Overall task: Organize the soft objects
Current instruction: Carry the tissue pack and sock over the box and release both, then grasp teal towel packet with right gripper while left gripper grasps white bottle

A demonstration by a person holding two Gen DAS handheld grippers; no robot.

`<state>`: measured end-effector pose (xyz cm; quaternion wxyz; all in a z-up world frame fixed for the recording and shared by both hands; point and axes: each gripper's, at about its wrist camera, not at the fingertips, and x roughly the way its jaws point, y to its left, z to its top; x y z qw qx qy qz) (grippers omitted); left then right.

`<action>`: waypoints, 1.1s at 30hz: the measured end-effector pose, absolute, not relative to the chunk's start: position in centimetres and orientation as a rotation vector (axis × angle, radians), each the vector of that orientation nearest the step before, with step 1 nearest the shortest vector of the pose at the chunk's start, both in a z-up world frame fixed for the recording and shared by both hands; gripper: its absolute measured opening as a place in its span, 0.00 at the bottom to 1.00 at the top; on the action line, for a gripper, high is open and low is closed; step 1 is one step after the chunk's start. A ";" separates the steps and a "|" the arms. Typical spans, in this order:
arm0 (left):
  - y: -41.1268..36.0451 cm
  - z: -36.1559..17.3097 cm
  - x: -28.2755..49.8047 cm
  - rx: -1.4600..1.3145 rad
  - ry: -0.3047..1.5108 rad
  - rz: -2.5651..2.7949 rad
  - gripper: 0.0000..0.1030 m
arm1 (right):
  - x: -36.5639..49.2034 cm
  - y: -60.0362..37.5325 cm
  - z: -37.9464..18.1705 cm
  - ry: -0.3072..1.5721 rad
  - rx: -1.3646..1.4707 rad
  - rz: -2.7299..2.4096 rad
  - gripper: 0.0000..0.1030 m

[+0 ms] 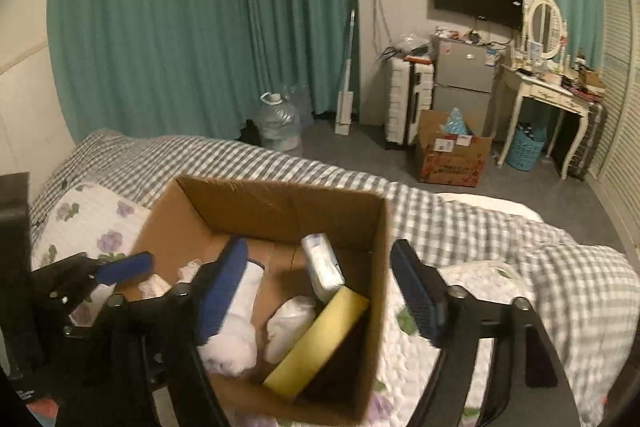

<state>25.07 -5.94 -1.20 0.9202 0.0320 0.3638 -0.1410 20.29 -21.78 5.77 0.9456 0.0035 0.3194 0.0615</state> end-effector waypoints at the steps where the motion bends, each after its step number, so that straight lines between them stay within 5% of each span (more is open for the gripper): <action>1: -5.6 -0.2 24.3 0.068 0.732 -0.287 0.68 | 19.4 -21.8 6.5 0.648 0.000 0.110 0.77; 9: -1.5 8.0 14.9 0.051 0.613 -0.280 1.00 | 9.8 -21.5 14.0 0.636 -0.078 0.036 0.94; 16: 2.2 9.7 8.4 0.078 0.598 -0.275 1.00 | 2.7 -20.1 16.5 0.661 -0.083 0.050 1.00; 29: 6.3 -3.2 6.5 0.143 0.784 -0.185 1.00 | 2.6 -13.4 -2.8 0.933 0.042 0.251 0.99; 33: 7.5 -4.9 7.4 0.076 0.857 -0.183 1.00 | 4.0 -11.9 -6.4 1.007 0.072 0.323 0.88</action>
